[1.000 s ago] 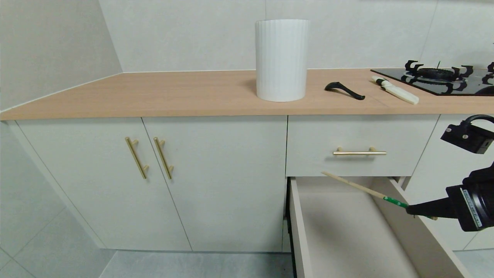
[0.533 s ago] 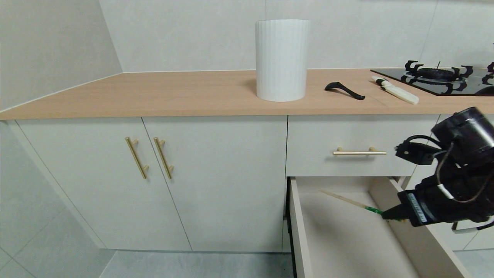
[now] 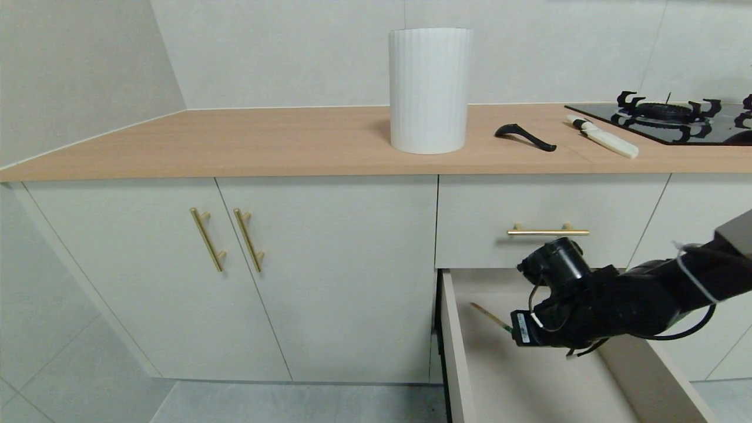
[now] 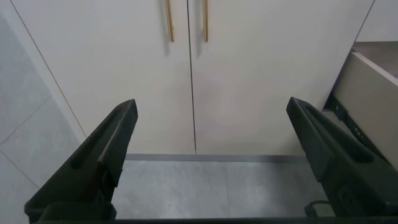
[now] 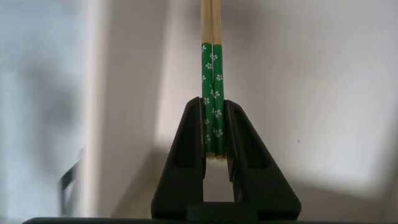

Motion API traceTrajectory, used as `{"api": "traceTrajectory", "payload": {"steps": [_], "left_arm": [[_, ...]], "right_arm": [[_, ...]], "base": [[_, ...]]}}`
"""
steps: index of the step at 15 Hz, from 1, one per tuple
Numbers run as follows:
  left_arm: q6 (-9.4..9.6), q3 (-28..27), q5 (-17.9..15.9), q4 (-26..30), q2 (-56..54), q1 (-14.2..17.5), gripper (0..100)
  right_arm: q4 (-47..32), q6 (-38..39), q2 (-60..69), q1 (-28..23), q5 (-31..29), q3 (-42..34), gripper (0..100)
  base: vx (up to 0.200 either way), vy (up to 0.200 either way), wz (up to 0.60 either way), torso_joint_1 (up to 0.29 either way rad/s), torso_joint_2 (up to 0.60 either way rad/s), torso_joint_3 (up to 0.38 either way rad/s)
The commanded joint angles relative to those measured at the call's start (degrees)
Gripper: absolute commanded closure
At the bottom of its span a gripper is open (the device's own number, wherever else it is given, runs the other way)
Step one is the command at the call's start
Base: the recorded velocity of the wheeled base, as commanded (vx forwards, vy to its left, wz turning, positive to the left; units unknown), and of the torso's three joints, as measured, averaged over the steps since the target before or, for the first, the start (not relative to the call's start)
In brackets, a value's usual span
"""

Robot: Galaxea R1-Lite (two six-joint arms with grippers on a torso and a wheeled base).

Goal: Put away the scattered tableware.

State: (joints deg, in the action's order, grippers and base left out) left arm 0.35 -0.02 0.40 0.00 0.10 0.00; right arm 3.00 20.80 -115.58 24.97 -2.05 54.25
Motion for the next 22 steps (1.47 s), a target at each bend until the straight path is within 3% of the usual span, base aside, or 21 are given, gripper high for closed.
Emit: {"api": "traceTrajectory", "payload": {"steps": [1,4,21,22], "left_arm": [[0.00,0.02,0.04,0.00,0.08,0.00,0],[0.00,0.02,0.04,0.00,0.08,0.00,0],[0.00,0.02,0.04,0.00,0.08,0.00,0],[0.00,0.02,0.04,0.00,0.08,0.00,0]], "right_arm": [[2.10,0.56,-8.08,1.14,-2.26,0.60,100],[6.32,0.56,-12.74,1.23,-4.81,0.16,100],[6.93,0.47,-19.51,2.72,-8.41,1.39,100],[6.93,0.47,-19.51,2.72,-8.41,1.39,0]], "base": [[0.000,0.000,0.00,0.000,0.00,0.000],[0.000,0.000,0.00,0.000,0.00,0.000],[0.000,0.000,0.00,0.000,0.00,0.000],[0.000,0.000,0.00,0.000,0.00,0.000]]}}
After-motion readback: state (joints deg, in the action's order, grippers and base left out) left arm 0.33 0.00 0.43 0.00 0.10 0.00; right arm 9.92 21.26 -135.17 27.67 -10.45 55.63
